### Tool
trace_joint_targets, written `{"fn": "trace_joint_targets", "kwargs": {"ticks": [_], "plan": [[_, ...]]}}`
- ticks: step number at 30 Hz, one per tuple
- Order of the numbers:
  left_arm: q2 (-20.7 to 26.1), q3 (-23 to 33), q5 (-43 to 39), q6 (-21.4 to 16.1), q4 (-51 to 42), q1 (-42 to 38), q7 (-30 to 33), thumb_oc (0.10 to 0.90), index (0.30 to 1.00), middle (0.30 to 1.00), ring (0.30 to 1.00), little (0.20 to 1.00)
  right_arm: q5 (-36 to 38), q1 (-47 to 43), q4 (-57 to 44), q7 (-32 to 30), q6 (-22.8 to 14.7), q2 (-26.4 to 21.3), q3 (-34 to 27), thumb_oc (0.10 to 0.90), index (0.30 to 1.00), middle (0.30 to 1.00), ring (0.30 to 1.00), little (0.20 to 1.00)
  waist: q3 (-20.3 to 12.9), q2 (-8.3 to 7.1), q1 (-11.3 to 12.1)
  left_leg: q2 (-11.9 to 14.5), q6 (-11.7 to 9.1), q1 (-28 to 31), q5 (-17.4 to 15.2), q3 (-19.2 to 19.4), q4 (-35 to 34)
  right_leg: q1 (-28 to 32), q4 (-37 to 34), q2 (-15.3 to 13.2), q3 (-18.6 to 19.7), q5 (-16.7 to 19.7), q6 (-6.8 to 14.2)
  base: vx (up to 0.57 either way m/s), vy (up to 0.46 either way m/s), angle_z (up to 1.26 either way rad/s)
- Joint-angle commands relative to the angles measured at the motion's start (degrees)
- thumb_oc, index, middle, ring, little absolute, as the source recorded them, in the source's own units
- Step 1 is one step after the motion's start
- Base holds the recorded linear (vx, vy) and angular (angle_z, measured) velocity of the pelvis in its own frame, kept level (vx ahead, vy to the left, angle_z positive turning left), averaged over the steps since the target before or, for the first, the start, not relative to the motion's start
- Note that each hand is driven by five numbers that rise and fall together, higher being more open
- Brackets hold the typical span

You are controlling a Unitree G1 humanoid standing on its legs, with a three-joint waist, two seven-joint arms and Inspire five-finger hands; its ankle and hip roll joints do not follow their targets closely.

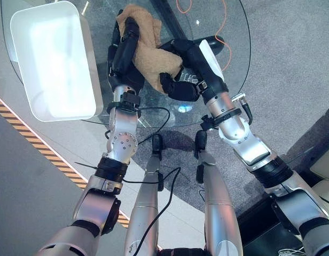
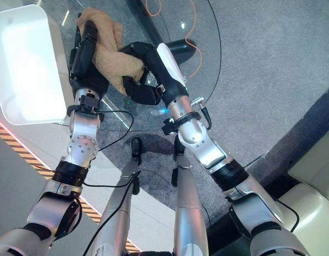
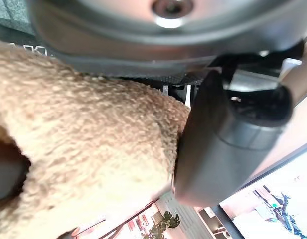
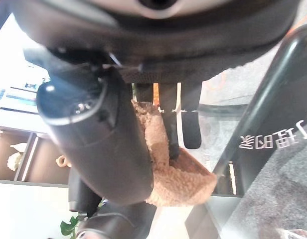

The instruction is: Wipe the table with a cloth and put it in the basket.

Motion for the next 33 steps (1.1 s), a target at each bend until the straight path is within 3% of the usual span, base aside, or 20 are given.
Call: {"fn": "trace_joint_targets", "kwargs": {"ticks": [1,7,8,10,11,12,13,33], "plan": [[0.4,-0.9,2.8,-5.1,-5.5,-6.4,-5.3,0.1,0.3,0.3,0.3,0.2,0.2,-8.0,-11.9,-0.9,-9.4,3.9,-4.4,0.1,0.3,0.3,0.3,0.2,-1.7,-1.51,1.2,-2.8,1.7,0.8,-3.4,4.7,2.0,3.9,-3.9,3.2,-1.9,-2.3,1.6,0.0,0.0,0.0],[0.0,-0.7,3.2,-5.7,-5.7,-6.3,-5.0,0.1,0.3,0.3,0.3,0.2,0.1,-8.0,-12.3,-1.1,-9.2,4.2,-4.7,0.1,0.3,0.3,0.3,0.2,-1.7,-1.5,1.2,-2.9,1.8,0.9,-3.3,4.6,1.7,3.8,-3.9,3.3,-1.8,-2.2,1.6,0.0,0.0,0.0],[-0.1,-0.7,3.1,-5.8,-5.9,-6.3,-4.9,0.1,0.3,0.3,0.3,0.2,0.0,-7.9,-12.4,-1.2,-9.1,4.4,-4.8,0.136,0.331,0.331,0.331,0.236,-1.7,-1.51,1.2,-2.9,1.8,0.9,-3.3,4.5,1.8,3.8,-3.9,3.3,-1.8,-2.3,1.6,0.0,0.0,0.0],[-0.1,-0.5,3.1,-5.9,-5.7,-6.3,-5.1,0.1,0.3,0.3,0.3,0.2,-0.1,-8.0,-12.2,-1.5,-9.3,4.5,-4.8,0.364,0.526,0.526,0.526,0.464,-1.7,-1.53,1.3,-2.9,1.8,0.9,-3.3,4.5,1.7,3.9,-4.0,3.3,-1.9,-2.3,1.6,0.0,0.0,0.0],[-0.1,-0.5,3.1,-6.0,-5.7,-6.3,-5.1,0.1,0.3,0.3,0.3,0.2,-0.1,-8.0,-12.2,-1.6,-9.2,4.5,-4.8,0.396,0.554,0.554,0.554,0.496,-1.7,-1.53,1.3,-3.0,1.8,0.9,-3.3,4.5,1.7,3.9,-4.0,3.3,-1.9,-2.3,1.6,0.0,0.0,0.0],[-0.1,-0.4,3.2,-6.0,-5.7,-6.3,-5.0,0.1,0.3,0.3,0.3,0.2,0.0,-8.0,-12.1,-1.7,-9.4,4.6,-4.8,0.515,0.655,0.655,0.655,0.615,-1.7,-1.54,1.2,-2.9,1.8,1.0,-3.3,4.6,1.6,3.9,-4.2,3.3,-1.9,-2.2,1.6,0.0,0.0,0.0],[-0.1,-0.4,3.2,-6.3,-5.6,-6.4,-4.9,0.1,0.3,0.3,0.3,0.2,0.1,-7.9,-12.0,-1.9,-9.5,4.6,-4.9,0.8,0.9,0.9,0.9,0.9,-1.7,-1.54,1.2,-3.0,1.8,1.0,-3.3,4.5,1.5,4.0,-4.2,3.3,-1.9,-2.2,1.6,0.0,0.0,0.0],[-1.2,0.9,5.1,-11.3,-6.7,-6.2,-1.1,0.1,0.3,0.3,0.3,0.2,-1.3,-7.2,-12.0,-2.5,-9.6,5.9,-5.7,0.8,0.9,0.9,0.9,0.9,-1.7,-1.54,1.3,-3.0,1.7,0.7,-3.6,4.3,2.0,3.7,-3.7,3.3,-1.9,-2.6,1.5,0.0,0.0,0.0]]}}
